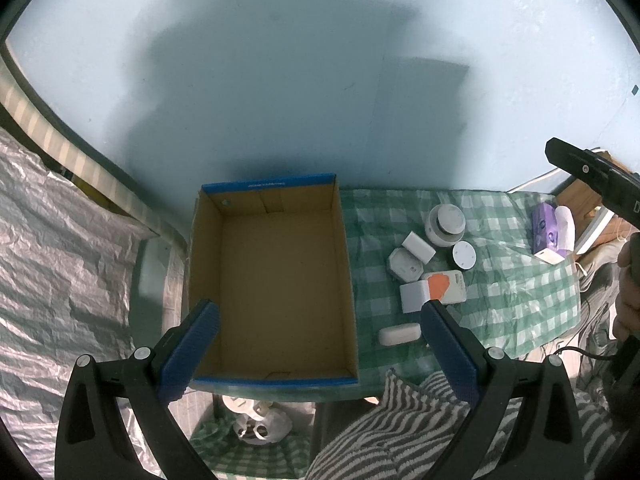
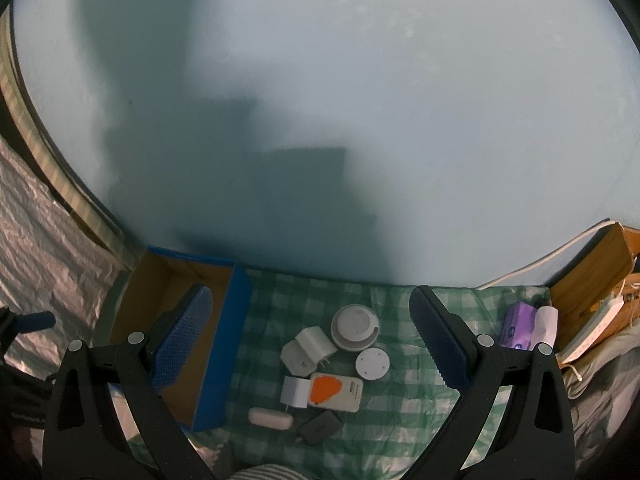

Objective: Organize rigid objects

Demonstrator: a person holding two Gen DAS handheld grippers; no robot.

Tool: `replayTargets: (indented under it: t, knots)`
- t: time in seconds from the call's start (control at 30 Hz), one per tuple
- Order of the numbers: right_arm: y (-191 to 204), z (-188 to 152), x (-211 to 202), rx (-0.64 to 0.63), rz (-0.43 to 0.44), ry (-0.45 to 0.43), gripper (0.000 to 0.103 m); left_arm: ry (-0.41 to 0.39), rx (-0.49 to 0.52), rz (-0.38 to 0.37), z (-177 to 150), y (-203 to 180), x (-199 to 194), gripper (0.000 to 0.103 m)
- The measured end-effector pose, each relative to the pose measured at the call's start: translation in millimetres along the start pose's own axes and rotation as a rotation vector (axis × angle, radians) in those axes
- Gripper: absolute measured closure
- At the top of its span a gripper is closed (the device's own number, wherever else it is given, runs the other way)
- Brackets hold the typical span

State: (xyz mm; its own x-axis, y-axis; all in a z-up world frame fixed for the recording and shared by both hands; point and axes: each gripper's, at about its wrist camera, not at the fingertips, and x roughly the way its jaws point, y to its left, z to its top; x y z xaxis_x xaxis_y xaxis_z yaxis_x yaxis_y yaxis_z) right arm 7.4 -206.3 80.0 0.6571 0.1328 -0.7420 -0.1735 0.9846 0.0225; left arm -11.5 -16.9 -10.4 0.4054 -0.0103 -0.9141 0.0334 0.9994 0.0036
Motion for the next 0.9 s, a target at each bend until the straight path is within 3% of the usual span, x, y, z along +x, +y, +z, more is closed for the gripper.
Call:
replayTargets:
  t: [0.9]
  knots:
    - [-6,5,11,-0.011,-0.004,0.016,0.004,0.009,0.0,-0.004,3,3,7,0.002]
